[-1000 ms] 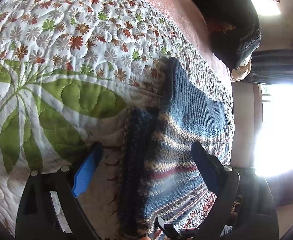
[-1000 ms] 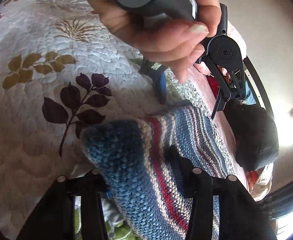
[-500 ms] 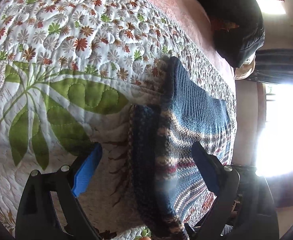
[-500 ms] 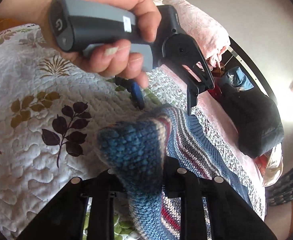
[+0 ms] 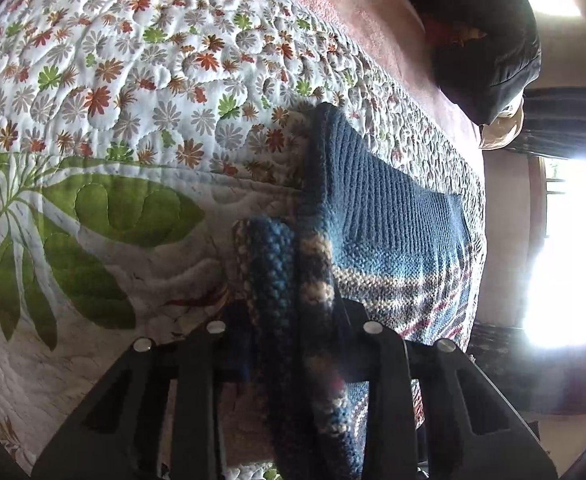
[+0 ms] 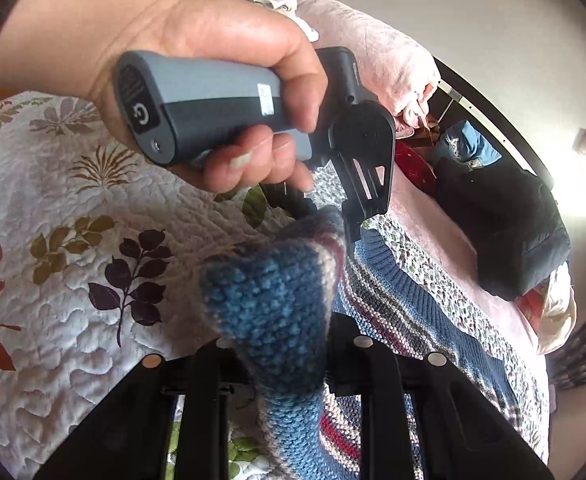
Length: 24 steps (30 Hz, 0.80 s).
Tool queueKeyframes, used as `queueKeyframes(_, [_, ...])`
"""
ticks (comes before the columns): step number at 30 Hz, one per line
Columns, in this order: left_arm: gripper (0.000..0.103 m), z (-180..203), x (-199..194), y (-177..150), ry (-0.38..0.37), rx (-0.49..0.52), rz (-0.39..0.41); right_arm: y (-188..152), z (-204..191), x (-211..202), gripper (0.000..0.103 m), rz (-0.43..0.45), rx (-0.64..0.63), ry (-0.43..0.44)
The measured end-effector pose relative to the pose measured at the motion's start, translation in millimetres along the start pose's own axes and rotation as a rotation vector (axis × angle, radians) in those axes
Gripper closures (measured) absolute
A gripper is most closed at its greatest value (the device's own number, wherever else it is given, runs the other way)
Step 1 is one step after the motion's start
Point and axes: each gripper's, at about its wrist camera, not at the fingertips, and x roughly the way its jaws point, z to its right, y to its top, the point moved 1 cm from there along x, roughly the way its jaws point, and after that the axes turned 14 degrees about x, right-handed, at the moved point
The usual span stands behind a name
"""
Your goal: Fold small clothes
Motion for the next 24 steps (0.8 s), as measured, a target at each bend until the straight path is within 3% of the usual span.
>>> queueKeyframes(24, [0.082,131,-46,26,0.21,0.143,-0.012,30,66,-67,0.081,0.066,0.165,-0.009])
